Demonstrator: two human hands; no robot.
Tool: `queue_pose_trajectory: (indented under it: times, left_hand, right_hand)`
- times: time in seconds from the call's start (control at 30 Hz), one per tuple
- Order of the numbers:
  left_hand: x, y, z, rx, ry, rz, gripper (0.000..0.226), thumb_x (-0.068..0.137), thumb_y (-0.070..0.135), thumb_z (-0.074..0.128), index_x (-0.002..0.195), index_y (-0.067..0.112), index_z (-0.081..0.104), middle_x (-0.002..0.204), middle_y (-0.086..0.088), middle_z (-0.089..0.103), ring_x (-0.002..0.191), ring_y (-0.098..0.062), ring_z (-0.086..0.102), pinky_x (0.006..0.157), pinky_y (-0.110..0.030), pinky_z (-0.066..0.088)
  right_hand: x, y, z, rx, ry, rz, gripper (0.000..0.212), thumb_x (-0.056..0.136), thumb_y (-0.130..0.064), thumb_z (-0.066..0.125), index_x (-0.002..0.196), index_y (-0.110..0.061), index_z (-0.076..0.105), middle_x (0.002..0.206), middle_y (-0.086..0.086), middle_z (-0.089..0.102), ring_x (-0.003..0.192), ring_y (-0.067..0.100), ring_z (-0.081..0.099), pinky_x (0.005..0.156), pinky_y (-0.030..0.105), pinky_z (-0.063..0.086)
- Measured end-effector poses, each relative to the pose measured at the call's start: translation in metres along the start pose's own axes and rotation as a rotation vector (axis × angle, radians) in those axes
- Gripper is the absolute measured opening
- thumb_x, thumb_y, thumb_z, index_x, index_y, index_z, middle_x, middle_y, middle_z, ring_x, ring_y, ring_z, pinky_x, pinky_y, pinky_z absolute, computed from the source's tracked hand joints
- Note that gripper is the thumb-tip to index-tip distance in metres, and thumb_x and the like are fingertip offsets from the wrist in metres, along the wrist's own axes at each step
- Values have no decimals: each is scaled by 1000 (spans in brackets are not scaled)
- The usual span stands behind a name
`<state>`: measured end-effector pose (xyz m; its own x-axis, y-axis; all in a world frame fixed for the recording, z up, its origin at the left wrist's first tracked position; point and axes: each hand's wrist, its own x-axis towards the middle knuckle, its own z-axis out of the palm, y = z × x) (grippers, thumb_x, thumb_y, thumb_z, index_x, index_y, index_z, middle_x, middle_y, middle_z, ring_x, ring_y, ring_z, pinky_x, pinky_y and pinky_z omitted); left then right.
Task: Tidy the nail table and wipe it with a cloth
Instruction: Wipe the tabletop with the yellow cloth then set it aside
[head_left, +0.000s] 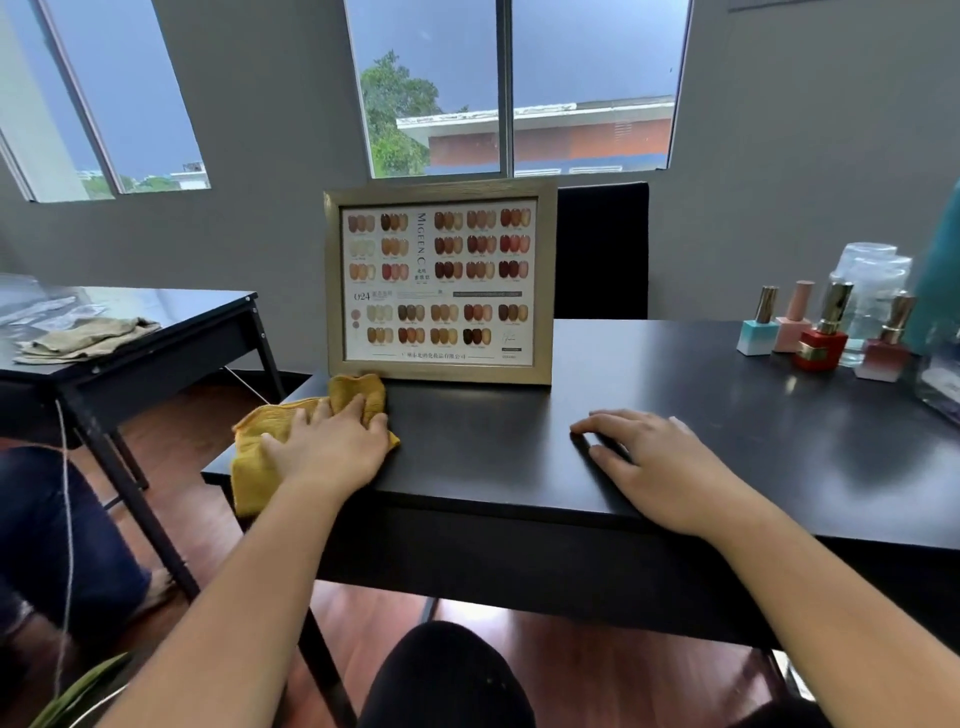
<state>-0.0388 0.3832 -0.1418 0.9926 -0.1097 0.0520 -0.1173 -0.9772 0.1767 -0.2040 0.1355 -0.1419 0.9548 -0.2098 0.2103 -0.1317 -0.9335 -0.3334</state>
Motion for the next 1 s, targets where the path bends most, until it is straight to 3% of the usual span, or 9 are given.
queue_pose_trajectory:
  times: [0.23,0.3,0.37,0.5,0.6,0.7,0.8,0.9,1.0]
  left_hand:
    - [-20,-10,-3,-246,-110,727,35,94,44,43,119,68,37,141,30,32,136,1,23,112,-22,13]
    - [-13,-22,-9,-334,-172,732,34,93,42,47,109,71,40,130,38,32,131,6,27,105,-16,14]
    - [3,-36,-11,-290,-119,614,33,94,44,44,121,61,42,138,30,35,134,0,27,107,-19,16]
    - [30,-41,-9,-15,-11,169,49,94,53,27,142,41,31,154,7,27,141,-18,25,113,-45,20]
    - [27,-18,-7,30,-61,73,52,94,53,23,145,41,21,158,3,16,145,-22,14,112,-54,15]
    - [8,7,0,-26,-67,361,48,94,48,28,142,47,23,157,7,18,145,-17,13,116,-51,10]
    - [-15,10,0,-253,-160,748,43,91,38,43,129,59,39,147,23,32,135,7,22,115,-28,11]
    - [-17,-13,-10,-445,-320,832,45,84,31,51,111,67,50,128,40,36,117,31,22,104,-10,12]
    - [2,-40,-19,-486,-291,751,44,86,21,55,103,62,58,127,29,48,125,11,38,107,-16,20]
  right_hand:
    - [1,2,0,14,-5,-1,34,99,-33,33,128,-44,48,143,-20,42,134,9,35,111,38,21]
    - [1,2,-1,12,-6,3,34,99,-33,34,128,-45,47,143,-20,41,134,8,34,113,39,21]
    - [1,1,-2,3,-13,7,34,99,-33,35,129,-45,47,144,-20,40,135,8,33,114,40,20]
    - [-1,-2,-3,6,-23,15,33,100,-32,34,128,-44,47,144,-20,40,135,7,32,114,41,20]
    - [-1,-4,-4,10,-18,15,32,100,-32,34,127,-44,47,142,-21,41,134,6,34,113,40,21]
    - [-1,-4,-4,11,-19,15,32,100,-32,34,126,-44,48,142,-21,41,134,7,34,113,41,21]
    - [-1,-3,-4,12,-25,17,32,100,-33,34,126,-46,47,144,-20,40,135,7,34,114,43,20]
    - [0,-2,-4,12,-31,15,33,100,-33,34,127,-46,47,144,-20,39,135,7,33,115,43,19]
    - [0,-3,-3,16,-25,15,32,100,-33,34,126,-46,47,144,-20,40,135,7,33,115,43,19]
